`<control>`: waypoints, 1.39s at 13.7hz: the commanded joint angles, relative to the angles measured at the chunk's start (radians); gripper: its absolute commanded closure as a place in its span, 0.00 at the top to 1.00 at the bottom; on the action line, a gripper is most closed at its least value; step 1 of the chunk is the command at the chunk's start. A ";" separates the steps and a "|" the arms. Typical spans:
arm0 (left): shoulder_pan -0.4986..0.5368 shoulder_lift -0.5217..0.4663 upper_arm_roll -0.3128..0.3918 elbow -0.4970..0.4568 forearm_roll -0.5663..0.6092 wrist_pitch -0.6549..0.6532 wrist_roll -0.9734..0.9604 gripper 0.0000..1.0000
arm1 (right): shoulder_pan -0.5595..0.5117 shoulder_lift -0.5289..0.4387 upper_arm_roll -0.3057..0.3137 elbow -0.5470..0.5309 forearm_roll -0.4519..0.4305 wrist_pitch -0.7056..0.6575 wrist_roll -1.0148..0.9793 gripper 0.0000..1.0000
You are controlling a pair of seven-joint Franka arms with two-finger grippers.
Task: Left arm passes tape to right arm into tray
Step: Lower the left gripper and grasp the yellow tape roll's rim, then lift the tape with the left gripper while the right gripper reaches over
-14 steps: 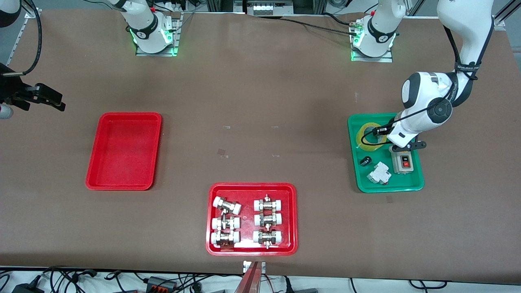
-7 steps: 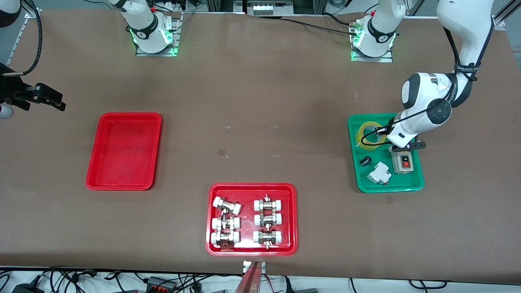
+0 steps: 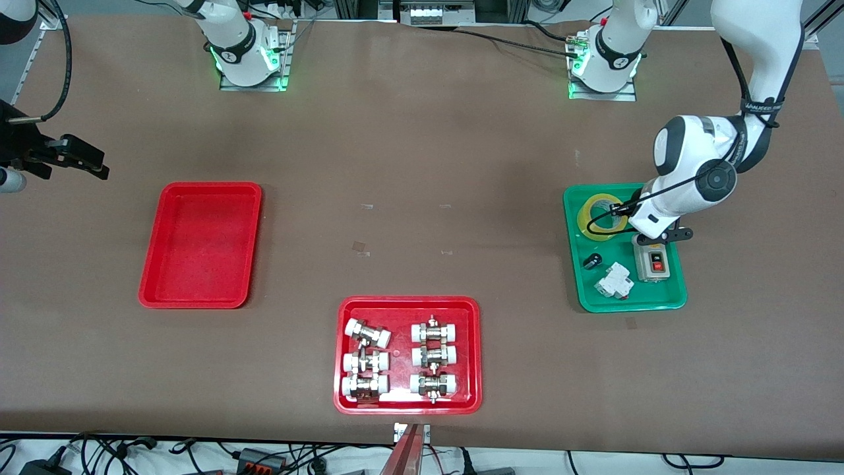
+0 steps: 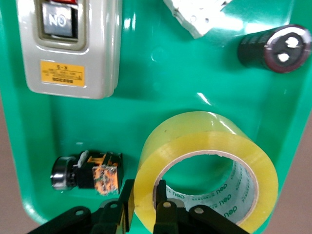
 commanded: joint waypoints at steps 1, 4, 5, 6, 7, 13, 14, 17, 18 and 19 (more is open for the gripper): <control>0.013 -0.050 0.007 0.024 -0.005 -0.069 0.087 0.00 | 0.003 -0.004 0.001 0.007 0.009 -0.012 -0.016 1.00; 0.025 -0.052 0.001 0.149 -0.005 -0.220 0.102 0.00 | 0.006 -0.008 -0.001 0.007 0.011 -0.012 -0.015 1.00; 0.025 -0.058 -0.005 0.203 -0.005 -0.288 0.102 0.00 | 0.006 -0.006 -0.001 0.007 0.009 -0.012 -0.015 1.00; 0.024 -0.067 -0.008 0.271 -0.011 -0.367 0.102 0.00 | 0.006 -0.008 -0.001 0.007 0.011 -0.012 -0.005 1.00; 0.022 -0.069 -0.010 0.318 -0.017 -0.415 0.102 0.00 | 0.005 -0.006 -0.001 0.007 0.014 -0.012 -0.004 1.00; 0.014 -0.144 -0.033 0.489 -0.241 -0.526 0.107 0.00 | 0.026 0.037 -0.001 -0.001 0.015 -0.015 -0.011 1.00; 0.004 -0.150 -0.040 0.542 -0.263 -0.554 0.093 0.00 | 0.028 0.055 0.001 -0.003 0.017 -0.034 -0.021 1.00; -0.018 -0.087 -0.112 0.690 -0.272 -0.669 0.040 0.00 | 0.023 0.100 0.002 0.008 0.107 -0.131 -0.123 1.00; -0.022 -0.080 -0.126 0.695 -0.319 -0.667 -0.008 0.00 | 0.022 0.107 0.001 0.008 0.132 -0.133 -0.149 1.00; -0.029 -0.052 -0.131 0.699 -0.403 -0.657 -0.038 0.00 | 0.022 0.114 0.001 0.008 0.139 -0.131 -0.151 1.00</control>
